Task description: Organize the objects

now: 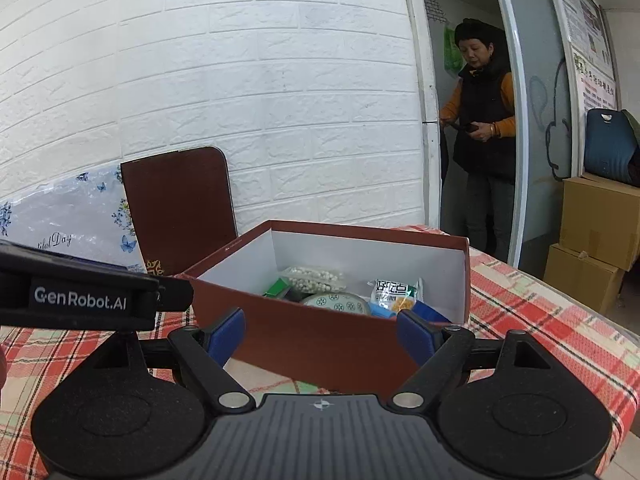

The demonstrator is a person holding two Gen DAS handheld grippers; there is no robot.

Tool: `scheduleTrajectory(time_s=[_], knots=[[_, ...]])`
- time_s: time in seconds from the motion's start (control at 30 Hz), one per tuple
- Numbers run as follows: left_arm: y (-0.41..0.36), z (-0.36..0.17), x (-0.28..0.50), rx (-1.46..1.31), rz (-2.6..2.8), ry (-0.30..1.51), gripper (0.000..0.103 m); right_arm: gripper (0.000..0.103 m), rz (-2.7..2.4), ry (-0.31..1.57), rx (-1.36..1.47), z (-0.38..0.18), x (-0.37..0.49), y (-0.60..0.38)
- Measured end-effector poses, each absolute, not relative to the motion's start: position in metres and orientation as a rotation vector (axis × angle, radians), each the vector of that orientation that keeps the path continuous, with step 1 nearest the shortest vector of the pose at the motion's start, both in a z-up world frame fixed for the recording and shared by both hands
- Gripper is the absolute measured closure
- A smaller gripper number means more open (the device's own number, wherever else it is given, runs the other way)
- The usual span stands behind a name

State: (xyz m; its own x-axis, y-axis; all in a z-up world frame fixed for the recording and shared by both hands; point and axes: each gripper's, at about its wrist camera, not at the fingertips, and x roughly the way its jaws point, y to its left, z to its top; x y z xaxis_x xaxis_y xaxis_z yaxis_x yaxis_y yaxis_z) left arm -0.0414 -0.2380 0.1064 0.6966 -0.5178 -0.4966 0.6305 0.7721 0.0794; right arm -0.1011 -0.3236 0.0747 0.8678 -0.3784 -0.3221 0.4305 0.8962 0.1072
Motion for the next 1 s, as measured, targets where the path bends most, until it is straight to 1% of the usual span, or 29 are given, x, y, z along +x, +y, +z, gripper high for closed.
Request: scheduleTrajectory(time_s=[0.07,0.13,0.4,0.57,0.7,0.83,1.0], knots=[[-0.232,0.102,-0.045,0.252,-0.639,0.48,0.044,0.021,-0.428,0.294,0.171,0.072,-0.107,-0.317],[-0.225,0.098,-0.049,0.242,-0.63,0.487,0.04,0.021,-0.431,0.29,0.155,0.069,-0.111,-0.309],[-0.197,0.086,-0.055,0.213,-0.586,0.506,0.038,0.02,-0.413,0.29,0.137,0.056,-0.124,-0.292],[-0.181,0.082,-0.052,0.183,-0.564,0.528,0.038,0.02,-0.392,0.329,0.123,0.05,-0.118,-0.286],[-0.17,0.083,-0.047,0.16,-0.556,0.537,0.037,0.02,-0.378,0.343,0.103,0.051,-0.111,-0.282],[-0.163,0.085,-0.044,0.146,-0.554,0.529,0.033,0.019,-0.373,0.34,0.098,0.055,-0.107,-0.28],[-0.158,0.08,-0.044,0.146,-0.563,0.54,0.033,0.019,-0.385,0.355,0.108,0.052,-0.107,-0.273]])
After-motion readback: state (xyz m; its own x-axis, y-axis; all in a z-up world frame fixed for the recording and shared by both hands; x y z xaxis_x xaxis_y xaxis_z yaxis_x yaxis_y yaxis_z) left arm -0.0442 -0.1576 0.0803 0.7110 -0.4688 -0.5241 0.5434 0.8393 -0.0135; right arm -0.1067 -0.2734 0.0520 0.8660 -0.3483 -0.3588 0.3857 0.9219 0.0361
